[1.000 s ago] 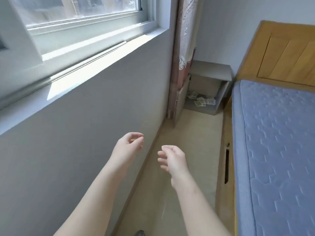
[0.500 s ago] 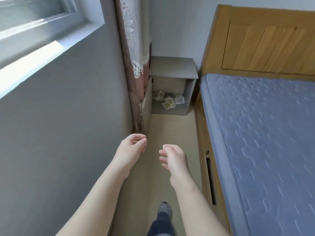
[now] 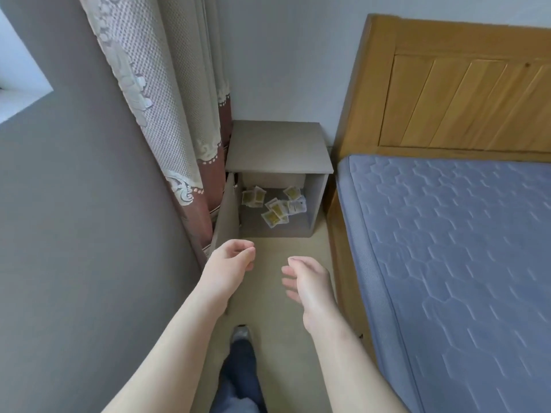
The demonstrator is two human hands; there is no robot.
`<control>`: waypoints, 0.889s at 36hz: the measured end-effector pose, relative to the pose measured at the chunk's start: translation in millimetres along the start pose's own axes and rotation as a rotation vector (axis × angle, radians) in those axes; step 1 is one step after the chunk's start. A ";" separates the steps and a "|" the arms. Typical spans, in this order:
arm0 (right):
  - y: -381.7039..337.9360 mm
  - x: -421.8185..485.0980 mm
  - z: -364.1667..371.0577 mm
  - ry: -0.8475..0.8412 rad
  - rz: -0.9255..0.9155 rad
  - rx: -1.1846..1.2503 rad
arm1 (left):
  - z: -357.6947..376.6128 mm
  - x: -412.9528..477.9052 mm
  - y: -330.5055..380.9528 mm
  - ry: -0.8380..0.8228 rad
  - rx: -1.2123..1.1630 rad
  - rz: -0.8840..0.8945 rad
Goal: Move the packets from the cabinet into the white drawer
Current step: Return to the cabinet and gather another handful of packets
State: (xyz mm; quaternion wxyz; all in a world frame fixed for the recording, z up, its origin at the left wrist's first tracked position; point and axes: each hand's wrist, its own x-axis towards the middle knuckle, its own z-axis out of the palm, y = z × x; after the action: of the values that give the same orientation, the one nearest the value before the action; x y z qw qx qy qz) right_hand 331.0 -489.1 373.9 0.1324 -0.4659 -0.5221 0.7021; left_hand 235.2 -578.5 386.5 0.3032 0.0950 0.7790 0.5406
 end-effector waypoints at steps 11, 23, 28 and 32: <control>-115.0 189.4 36.9 0.083 -0.035 0.012 | 35.3 216.5 93.2 -0.104 0.080 0.088; -150.9 346.2 20.5 0.016 0.086 -0.069 | 96.4 363.0 110.9 -0.033 0.033 -0.041; -146.3 414.6 11.5 -0.053 0.149 -0.213 | 128.7 414.8 84.0 0.078 -0.092 -0.165; -123.5 472.7 15.8 -0.083 0.126 -0.394 | 147.5 453.0 51.0 0.107 -0.094 -0.193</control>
State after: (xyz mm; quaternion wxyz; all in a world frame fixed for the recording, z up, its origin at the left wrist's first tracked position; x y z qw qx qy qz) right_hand 30.5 -129.0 236.1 -0.0270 -0.4853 -0.6240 0.6119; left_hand -50.7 -226.9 230.7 0.3159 -0.0241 0.7733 0.5491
